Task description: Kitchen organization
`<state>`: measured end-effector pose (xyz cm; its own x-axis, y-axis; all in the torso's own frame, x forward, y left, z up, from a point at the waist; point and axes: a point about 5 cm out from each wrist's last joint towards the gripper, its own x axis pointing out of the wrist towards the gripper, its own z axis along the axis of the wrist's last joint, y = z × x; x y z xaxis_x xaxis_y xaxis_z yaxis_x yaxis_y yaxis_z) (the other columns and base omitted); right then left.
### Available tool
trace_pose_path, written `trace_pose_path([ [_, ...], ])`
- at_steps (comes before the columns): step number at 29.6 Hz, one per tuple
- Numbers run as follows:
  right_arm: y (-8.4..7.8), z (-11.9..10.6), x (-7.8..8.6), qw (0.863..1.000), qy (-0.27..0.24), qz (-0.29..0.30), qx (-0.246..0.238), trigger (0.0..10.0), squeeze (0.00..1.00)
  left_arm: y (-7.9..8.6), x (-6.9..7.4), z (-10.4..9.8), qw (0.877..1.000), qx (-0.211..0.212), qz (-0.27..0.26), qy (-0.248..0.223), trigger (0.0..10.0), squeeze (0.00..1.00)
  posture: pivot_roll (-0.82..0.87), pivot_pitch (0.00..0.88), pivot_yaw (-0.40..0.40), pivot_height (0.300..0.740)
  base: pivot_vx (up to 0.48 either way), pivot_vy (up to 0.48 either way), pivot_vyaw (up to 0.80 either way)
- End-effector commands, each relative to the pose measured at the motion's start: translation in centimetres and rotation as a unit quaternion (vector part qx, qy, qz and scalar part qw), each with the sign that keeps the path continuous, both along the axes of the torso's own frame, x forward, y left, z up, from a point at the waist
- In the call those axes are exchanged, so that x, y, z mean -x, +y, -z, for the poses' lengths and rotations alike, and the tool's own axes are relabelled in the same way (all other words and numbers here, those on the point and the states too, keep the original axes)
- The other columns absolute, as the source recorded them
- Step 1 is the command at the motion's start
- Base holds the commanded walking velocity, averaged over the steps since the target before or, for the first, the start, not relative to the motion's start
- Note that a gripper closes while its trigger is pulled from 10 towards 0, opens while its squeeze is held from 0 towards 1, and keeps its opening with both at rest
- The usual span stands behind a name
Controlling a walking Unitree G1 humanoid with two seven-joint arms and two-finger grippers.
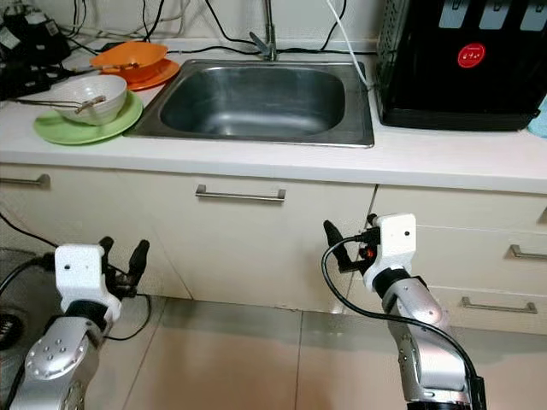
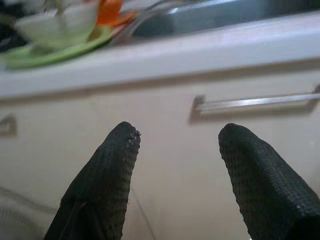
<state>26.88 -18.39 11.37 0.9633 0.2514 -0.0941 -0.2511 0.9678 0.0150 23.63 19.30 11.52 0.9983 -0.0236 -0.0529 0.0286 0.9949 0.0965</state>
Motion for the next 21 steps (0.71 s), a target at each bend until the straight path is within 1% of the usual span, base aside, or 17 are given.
trace_pose_path([
  [1, -0.5, -0.4, -0.1, 1.000, -0.013, 0.019, 0.009, 10.0, 0.00, -0.5, -0.2, 0.2, 1.000, -0.004, 0.015, 0.011, 10.0, 0.00, -0.06, 0.000, 0.149, 0.740, 0.000, 0.000, 0.00],
  [3, -0.9, -0.4, -0.5, 0.999, -0.017, 0.039, 0.024, 10.0, 0.00, -1.2, -0.5, 0.3, 1.000, 0.003, 0.018, 0.016, 10.0, 0.00, -0.07, 0.000, 0.143, 0.740, 0.000, 0.000, 0.00],
  [4, -0.9, -0.5, -0.7, 0.999, -0.018, 0.043, 0.020, 10.0, 0.00, -1.4, -0.6, 0.4, 1.000, 0.012, 0.016, 0.021, 10.0, 0.00, -0.07, 0.000, 0.139, 0.740, 0.000, 0.000, 0.00],
  [6, -0.4, -1.1, -1.5, 0.998, -0.025, 0.058, 0.011, 10.0, 0.00, -2.3, -0.5, 0.5, 0.999, 0.024, 0.022, 0.025, 10.0, 0.00, -0.08, 0.000, 0.087, 0.740, 0.000, 0.000, 0.00],
  [7, -0.4, -1.1, -1.5, 0.998, -0.025, 0.058, 0.011, 10.0, 0.00, -2.3, -0.5, 0.5, 0.999, 0.024, 0.022, 0.025, 10.0, 0.00, -0.08, 0.000, 0.087, 0.740, 0.000, 0.000, 0.00],
  [8, -0.3, -1.1, -1.7, 0.998, -0.028, 0.059, 0.019, 10.0, 0.00, -2.6, -0.6, 0.6, 0.999, 0.025, 0.026, 0.024, 10.0, 0.00, -0.08, 0.000, 0.079, 0.740, 0.000, 0.000, 0.00],
  [9, 0.5, -1.4, -2.3, 0.998, -0.037, 0.044, 0.040, 10.0, 0.00, -2.8, -0.8, 1.1, 0.999, 0.029, 0.024, 0.025, 10.0, 0.00, -0.09, 0.000, 0.050, 0.740, 0.000, 0.000, 0.00],
  [10, 1.2, -1.6, -2.5, 0.999, -0.034, 0.014, 0.023, 10.0, 0.00, -2.7, -1.0, 1.3, 0.999, 0.038, 0.012, 0.024, 10.0, 0.00, -0.09, 0.000, 0.049, 0.740, 0.000, 0.000, 0.00],
  [11, 1.2, -1.6, -2.5, 0.999, -0.034, 0.014, 0.023, 10.0, 0.00, -2.7, -1.0, 1.3, 0.999, 0.038, 0.012, 0.024, 10.0, 0.00, -0.09, 0.000, 0.049, 0.740, 0.000, 0.000, 0.00],
  [13, 2.1, -2.0, -2.6, 0.999, -0.036, -0.018, -0.004, 10.0, 0.00, -2.7, -1.4, 1.0, 0.999, 0.048, -0.003, 0.016, 10.0, 0.00, -0.10, 0.000, 0.037, 0.740, 0.000, 0.000, 0.00],
  [15, 2.4, -2.1, -3.0, 0.999, -0.038, -0.013, -0.012, 10.0, 0.00, -2.8, -1.8, 0.7, 0.999, 0.043, -0.004, 0.008, 10.0, 0.00, -0.10, 0.000, 0.027, 0.740, 0.000, 0.000, 0.00],
  [16, 2.5, -2.0, -3.4, 0.999, -0.035, -0.005, -0.001, 10.0, 0.00, -2.9, -2.2, 0.4, 0.999, 0.038, -0.009, -0.002, 10.0, 0.00, -0.10, 0.000, 0.023, 0.740, 0.000, 0.000, 0.00],
  [17, 2.5, -2.0, -3.4, 0.999, -0.035, -0.005, -0.001, 10.0, 0.00, -2.9, -2.2, 0.4, 0.999, 0.038, -0.009, -0.002, 10.0, 0.00, -0.10, 0.000, 0.023, 0.740, 0.000, 0.000, 0.00],
  [18, 2.8, -2.2, -3.5, 0.999, -0.041, -0.008, 0.020, 10.0, 0.00, -2.9, -2.6, 0.2, 0.999, 0.046, -0.020, -0.008, 10.0, 0.00, -0.12, 0.000, 0.033, 0.740, 0.000, 0.000, 0.00],
  [20, 2.7, -2.3, -3.6, 0.998, -0.050, 0.007, 0.039, 10.0, 0.00, -2.7, -2.9, 0.2, 0.998, 0.049, -0.030, -0.015, 10.0, 0.00, -0.12, 0.000, 0.038, 0.740, 0.000, 0.000, 0.00],
  [21, 2.6, -2.2, -3.5, 0.998, -0.048, 0.007, 0.030, 10.0, 0.00, -2.8, -3.0, 0.3, 0.998, 0.051, -0.027, -0.013, 10.0, 0.00, -0.13, 0.000, 0.044, 0.740, 0.000, 0.000, 0.00],
])
